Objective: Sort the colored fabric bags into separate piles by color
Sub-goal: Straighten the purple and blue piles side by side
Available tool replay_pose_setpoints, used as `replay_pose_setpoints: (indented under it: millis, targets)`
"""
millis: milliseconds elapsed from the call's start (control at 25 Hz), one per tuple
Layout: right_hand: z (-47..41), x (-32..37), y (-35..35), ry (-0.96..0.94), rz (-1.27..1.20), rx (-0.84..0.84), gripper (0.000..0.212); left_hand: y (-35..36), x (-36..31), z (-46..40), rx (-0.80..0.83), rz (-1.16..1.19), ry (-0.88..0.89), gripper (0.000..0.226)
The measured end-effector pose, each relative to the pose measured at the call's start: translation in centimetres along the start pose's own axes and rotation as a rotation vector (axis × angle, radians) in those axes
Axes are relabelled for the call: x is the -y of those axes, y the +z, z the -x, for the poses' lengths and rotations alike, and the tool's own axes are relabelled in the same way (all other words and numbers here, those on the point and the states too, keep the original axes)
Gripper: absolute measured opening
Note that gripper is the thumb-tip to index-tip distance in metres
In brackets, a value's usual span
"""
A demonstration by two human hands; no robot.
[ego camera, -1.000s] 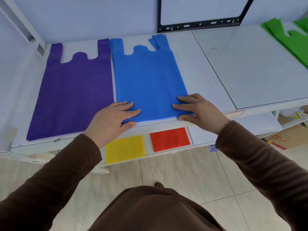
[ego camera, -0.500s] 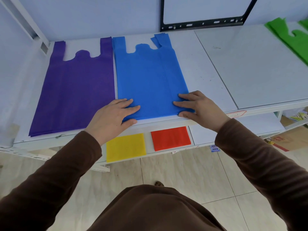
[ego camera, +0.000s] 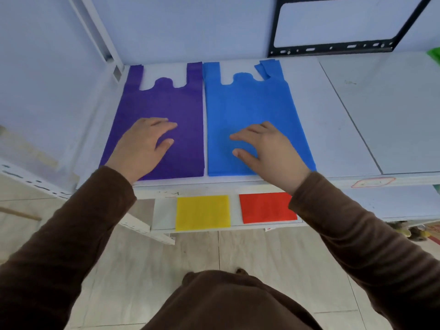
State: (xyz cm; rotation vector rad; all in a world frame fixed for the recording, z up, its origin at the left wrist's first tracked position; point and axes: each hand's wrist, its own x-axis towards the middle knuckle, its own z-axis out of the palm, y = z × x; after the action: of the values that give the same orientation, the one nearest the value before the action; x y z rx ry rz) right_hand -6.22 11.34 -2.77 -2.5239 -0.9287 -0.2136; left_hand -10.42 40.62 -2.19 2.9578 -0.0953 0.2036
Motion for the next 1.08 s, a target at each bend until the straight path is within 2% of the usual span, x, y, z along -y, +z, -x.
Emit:
replay_pose_setpoints:
  millis: [120,360,600,720,800,1080]
  targets:
    - [-2.1,4.4,2.8,0.071,-0.038,0.024,0.038,-1.0,5.7,-0.1,-0.024,-0.024,-0.139,0.042]
    - [-3.9,8.7,7.6,0.296,0.084,0.16,0.052,0.2,12.4,2.7,0.121,-0.003,-0.299,0.048]
    - [-4.2,10.0,8.7,0.371,0.093,0.117,0.06,0.5,12.4,4.2,0.147,0.169,-0.261,0.057]
    - [-3.8,9.2,8.1,0.317,0.072,0.224,0.083,-0.2,12.6,6.1,0.254,0.218,-0.206,0.076]
    - [-3.5,8.6,7.8,0.278,0.081,0.285,0.09,-0.3,12.6,7.0,0.332,0.165,-0.156,0.088]
    - [-3.5,8.7,8.7,0.259,0.097,0.232,0.088,0.0,12.9,6.7,0.32,0.154,-0.175,0.077]
